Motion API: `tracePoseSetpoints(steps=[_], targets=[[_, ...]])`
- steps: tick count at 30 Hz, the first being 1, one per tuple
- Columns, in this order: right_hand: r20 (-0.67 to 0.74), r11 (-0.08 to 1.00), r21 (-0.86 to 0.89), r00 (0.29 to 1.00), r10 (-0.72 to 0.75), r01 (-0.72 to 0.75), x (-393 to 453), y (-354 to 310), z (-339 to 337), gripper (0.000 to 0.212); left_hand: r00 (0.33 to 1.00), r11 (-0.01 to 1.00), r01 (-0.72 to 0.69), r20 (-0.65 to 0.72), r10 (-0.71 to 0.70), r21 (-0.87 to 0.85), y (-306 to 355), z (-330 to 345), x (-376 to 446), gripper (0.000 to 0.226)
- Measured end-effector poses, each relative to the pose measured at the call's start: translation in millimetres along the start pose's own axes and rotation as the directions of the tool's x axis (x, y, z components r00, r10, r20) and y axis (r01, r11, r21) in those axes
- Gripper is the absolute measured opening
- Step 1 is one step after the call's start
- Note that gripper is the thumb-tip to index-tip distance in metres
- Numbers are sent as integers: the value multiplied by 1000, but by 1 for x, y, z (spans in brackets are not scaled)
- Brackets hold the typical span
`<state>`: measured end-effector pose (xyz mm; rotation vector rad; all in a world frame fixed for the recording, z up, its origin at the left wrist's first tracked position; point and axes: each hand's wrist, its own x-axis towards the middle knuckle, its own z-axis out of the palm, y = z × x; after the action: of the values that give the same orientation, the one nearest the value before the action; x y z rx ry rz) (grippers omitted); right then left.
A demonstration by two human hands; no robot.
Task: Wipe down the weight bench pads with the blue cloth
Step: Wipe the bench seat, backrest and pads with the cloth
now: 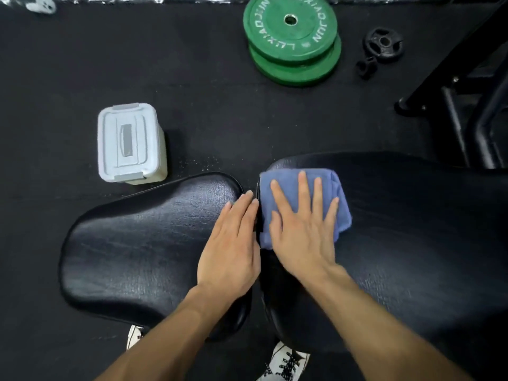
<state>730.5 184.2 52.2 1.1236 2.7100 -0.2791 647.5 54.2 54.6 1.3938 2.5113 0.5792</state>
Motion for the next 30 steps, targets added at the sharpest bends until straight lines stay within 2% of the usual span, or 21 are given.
tracePoseSetpoints(steps=[3, 7, 9, 12, 17, 22, 25, 28, 30], targets=[[70, 999, -14, 997, -45, 46, 55, 2, -18, 61, 1000, 1000, -4, -7, 4, -1, 0, 2, 0, 62], [219, 996, 49, 974, 56, -68, 111, -21, -41, 56, 1000, 999, -19, 4, 19, 42, -1, 3, 2, 66], [175, 998, 23, 984, 46, -51, 110, -25, -37, 55, 1000, 999, -13, 6, 13, 50, -1, 3, 1, 68], [1, 1000, 13, 1000, -21, 21, 83, -19, -21, 50, 1000, 999, -16, -4, 16, 40, -1, 3, 1, 68], [-75, 996, 8, 993, -86, 87, 8, -5, 4, 57, 1000, 1000, -7, 3, 7, 22, -2, 3, 0, 68], [-86, 994, -13, 990, -109, 108, -112, 21, 31, 60, 999, 999, -30, 35, 29, 36, 1, 1, 0, 45], [-84, 997, -40, 994, -71, 68, -179, 38, 47, 61, 999, 997, -29, 30, 27, 72, 3, 2, -1, 42], [-49, 999, -50, 999, 10, -12, -197, 39, 47, 64, 1000, 999, 2, -18, -1, 49, 12, 4, -2, 35], [-24, 998, -25, 998, 64, -64, -184, 32, 38, 65, 999, 1000, -25, -22, 25, 15, 23, 12, 1, 37]])
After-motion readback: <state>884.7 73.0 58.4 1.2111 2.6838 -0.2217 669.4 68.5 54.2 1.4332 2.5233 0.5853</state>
